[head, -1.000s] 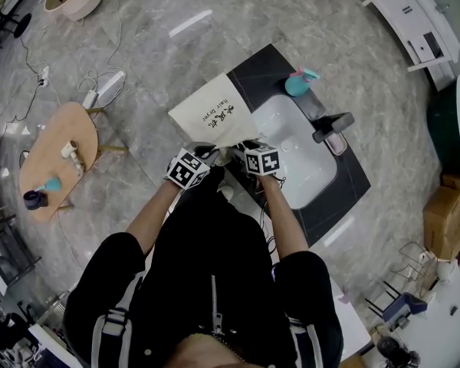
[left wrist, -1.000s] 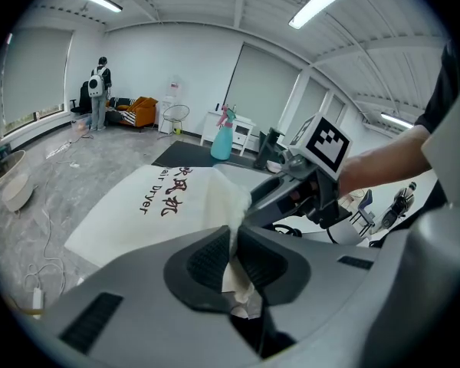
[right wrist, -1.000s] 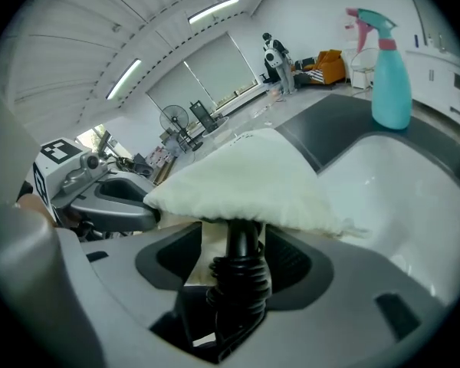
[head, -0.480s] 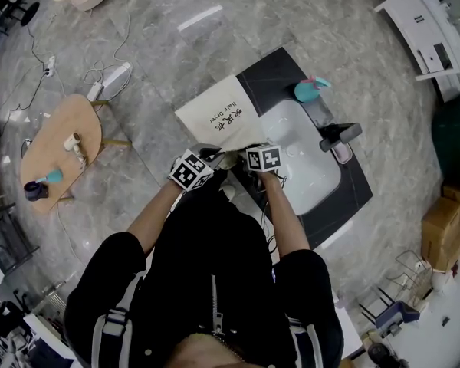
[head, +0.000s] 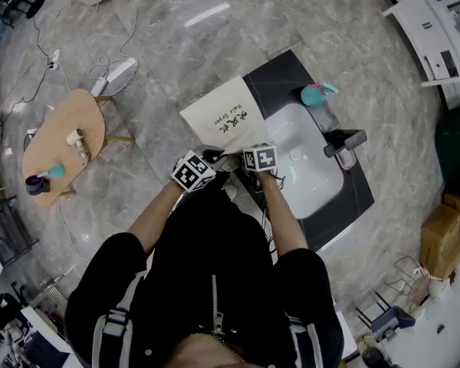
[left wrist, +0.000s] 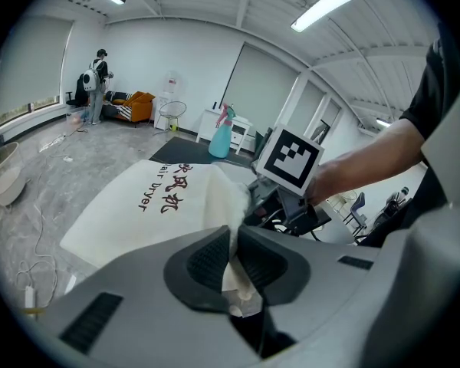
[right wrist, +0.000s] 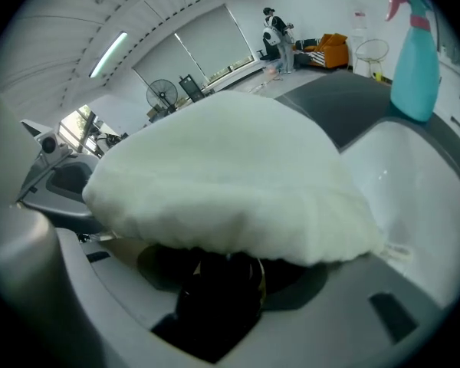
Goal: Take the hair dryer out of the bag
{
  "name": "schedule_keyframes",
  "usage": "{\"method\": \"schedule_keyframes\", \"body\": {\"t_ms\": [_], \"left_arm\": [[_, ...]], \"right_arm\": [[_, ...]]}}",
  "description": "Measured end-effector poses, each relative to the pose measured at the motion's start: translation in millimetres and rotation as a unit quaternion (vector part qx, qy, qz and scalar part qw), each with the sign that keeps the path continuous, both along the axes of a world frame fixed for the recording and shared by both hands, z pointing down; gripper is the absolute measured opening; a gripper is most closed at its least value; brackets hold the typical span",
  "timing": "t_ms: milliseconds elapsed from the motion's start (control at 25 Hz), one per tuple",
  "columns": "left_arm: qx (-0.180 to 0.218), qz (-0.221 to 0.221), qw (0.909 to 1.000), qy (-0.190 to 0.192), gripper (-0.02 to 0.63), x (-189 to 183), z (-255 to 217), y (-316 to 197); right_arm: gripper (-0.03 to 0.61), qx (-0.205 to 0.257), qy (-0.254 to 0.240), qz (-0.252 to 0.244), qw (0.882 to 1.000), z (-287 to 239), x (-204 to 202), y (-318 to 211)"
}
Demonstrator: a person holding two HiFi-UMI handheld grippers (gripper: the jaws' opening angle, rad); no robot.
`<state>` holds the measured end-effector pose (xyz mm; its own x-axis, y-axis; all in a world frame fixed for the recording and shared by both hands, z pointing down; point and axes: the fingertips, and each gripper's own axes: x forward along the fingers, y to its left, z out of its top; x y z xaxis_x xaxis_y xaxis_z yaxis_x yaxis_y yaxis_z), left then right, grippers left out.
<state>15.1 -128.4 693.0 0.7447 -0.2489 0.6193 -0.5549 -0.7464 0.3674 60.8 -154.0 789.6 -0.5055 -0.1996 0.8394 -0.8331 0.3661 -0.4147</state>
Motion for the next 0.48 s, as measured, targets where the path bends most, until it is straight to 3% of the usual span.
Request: {"method": "schedule_keyframes", "body": {"t_ms": [480], "left_arm": [[0.002, 0.007, 1.0000, -0.004, 0.051, 0.4, 2.0, 0.0]], "right_arm": [[0.202, -0.001, 0.008, 0.011, 1.000, 3.8, 3.6, -1.8]]}}
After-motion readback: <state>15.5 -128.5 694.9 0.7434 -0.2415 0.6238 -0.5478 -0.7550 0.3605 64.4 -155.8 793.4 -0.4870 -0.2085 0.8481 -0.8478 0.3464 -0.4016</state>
